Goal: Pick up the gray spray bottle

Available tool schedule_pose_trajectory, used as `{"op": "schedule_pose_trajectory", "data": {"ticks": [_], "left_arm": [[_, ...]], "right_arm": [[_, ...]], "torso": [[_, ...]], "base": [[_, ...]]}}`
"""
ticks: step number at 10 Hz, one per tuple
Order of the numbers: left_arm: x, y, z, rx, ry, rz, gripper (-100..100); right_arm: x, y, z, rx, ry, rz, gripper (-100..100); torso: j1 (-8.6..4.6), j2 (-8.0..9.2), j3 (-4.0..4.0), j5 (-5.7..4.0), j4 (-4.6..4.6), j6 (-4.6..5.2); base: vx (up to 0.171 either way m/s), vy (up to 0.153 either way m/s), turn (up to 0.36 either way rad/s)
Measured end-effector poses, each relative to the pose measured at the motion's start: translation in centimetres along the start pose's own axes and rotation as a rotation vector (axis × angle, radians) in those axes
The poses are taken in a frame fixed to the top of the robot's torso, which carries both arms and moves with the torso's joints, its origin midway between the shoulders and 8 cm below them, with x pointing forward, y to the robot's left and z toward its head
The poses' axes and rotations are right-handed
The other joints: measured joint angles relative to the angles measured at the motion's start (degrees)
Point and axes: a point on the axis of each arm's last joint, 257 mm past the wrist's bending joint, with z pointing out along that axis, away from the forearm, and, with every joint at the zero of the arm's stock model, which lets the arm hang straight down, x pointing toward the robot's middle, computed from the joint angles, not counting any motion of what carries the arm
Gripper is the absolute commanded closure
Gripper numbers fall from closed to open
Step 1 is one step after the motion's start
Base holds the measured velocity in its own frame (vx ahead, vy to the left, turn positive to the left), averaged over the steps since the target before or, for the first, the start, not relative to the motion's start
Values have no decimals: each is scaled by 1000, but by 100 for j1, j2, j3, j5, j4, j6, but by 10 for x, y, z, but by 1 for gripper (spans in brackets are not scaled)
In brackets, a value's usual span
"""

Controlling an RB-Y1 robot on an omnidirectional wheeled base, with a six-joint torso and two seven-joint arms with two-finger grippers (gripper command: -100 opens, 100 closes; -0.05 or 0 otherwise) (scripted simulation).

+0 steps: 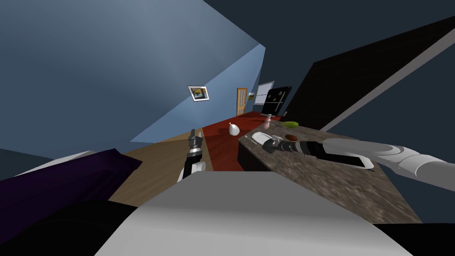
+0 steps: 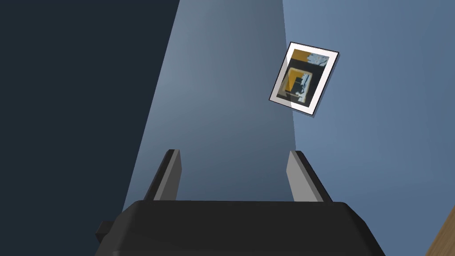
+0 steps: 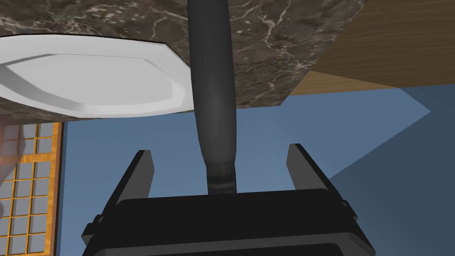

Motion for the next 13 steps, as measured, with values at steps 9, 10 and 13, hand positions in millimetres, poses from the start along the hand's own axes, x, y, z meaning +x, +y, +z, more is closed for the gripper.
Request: {"op": "schedule_pose_trajectory", "data": {"ticks": [9,10,13], "left_arm": [[0,0,0,0,0,0,0],[0,0,0,0,0,0,0],[0,0,0,0,0,0,0]], "right_arm": [[3,-27,13,9,-10,14,-100],[3,-32,14,12,-11,17,-100],[4,-41,24,10,-14,18,-100]], "torso": [[4,18,10,0,4,1],[6,21,13,2,6,0],[9,21,13,3,6,0]], "base": [[-26,14,-23],[-16,12,-9],[-27,16,-22]]}}
